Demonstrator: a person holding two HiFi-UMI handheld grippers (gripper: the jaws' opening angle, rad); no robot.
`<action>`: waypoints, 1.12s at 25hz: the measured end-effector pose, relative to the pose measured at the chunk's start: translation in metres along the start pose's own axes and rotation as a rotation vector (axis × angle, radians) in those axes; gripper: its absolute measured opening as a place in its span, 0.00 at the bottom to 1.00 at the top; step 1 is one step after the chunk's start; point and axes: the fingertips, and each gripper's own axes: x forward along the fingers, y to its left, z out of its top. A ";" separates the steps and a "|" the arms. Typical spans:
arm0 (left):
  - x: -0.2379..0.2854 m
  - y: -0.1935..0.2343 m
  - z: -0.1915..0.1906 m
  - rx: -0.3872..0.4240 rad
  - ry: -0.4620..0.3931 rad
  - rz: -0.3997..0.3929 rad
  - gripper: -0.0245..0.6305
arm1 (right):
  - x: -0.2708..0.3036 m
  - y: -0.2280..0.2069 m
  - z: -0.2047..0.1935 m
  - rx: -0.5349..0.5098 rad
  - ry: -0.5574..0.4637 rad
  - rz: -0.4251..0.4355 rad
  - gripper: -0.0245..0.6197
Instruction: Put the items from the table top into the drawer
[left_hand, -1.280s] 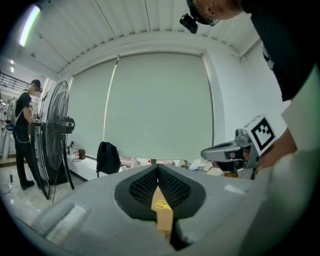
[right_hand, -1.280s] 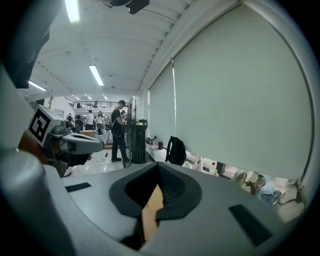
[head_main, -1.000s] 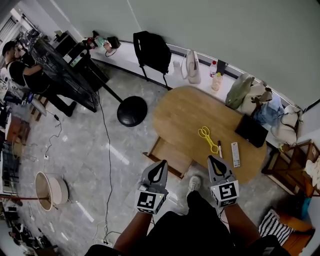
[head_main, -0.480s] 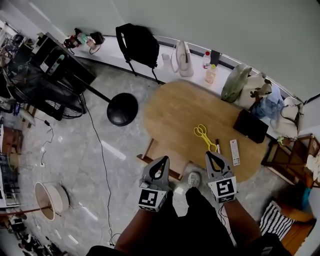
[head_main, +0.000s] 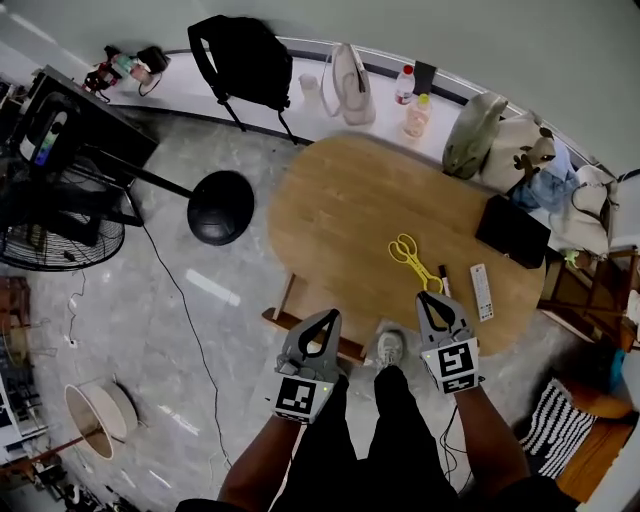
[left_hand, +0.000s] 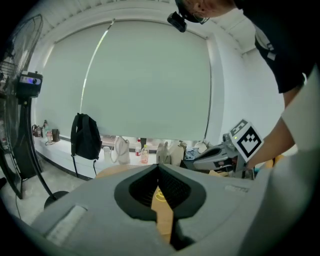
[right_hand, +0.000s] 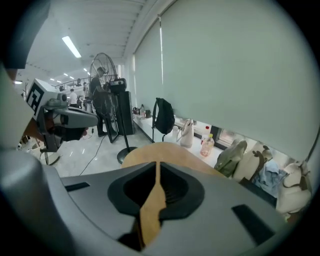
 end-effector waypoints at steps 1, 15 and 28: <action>0.005 0.003 -0.006 -0.004 0.003 -0.005 0.06 | 0.010 -0.001 -0.012 -0.004 0.030 0.012 0.13; 0.052 0.035 -0.108 -0.033 0.047 -0.019 0.06 | 0.154 -0.067 -0.186 -0.086 0.498 0.131 0.47; 0.051 0.043 -0.181 -0.087 0.086 -0.006 0.06 | 0.192 -0.078 -0.247 -0.102 0.714 0.155 0.41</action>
